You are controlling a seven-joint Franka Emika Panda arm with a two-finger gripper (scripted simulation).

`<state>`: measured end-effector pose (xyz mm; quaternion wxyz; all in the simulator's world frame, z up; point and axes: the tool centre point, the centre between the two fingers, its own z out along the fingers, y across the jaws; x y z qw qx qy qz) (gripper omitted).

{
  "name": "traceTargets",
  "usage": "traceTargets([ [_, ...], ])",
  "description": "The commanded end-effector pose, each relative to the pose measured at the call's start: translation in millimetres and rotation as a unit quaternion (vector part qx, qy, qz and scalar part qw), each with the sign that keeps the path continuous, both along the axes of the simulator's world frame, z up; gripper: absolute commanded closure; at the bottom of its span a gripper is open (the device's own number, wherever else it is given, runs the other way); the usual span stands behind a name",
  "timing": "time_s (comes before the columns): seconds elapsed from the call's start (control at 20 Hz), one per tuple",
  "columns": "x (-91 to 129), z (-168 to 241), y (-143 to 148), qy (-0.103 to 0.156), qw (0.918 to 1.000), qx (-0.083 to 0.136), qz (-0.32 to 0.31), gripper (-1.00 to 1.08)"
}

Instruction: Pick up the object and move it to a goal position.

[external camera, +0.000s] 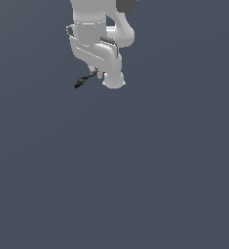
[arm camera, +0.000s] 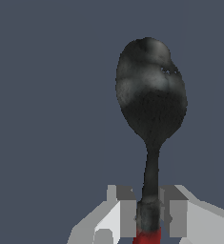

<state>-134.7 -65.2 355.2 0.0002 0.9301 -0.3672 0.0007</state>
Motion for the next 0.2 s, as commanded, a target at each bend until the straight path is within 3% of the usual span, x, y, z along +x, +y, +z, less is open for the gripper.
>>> traceTargets([
  [0.0, -1.3, 3.2, 0.4, 0.001, 1.0, 0.0, 0.0, 1.08],
  [0.15, -0.5, 2.9, 0.6, 0.001, 1.0, 0.0, 0.0, 1.08],
])
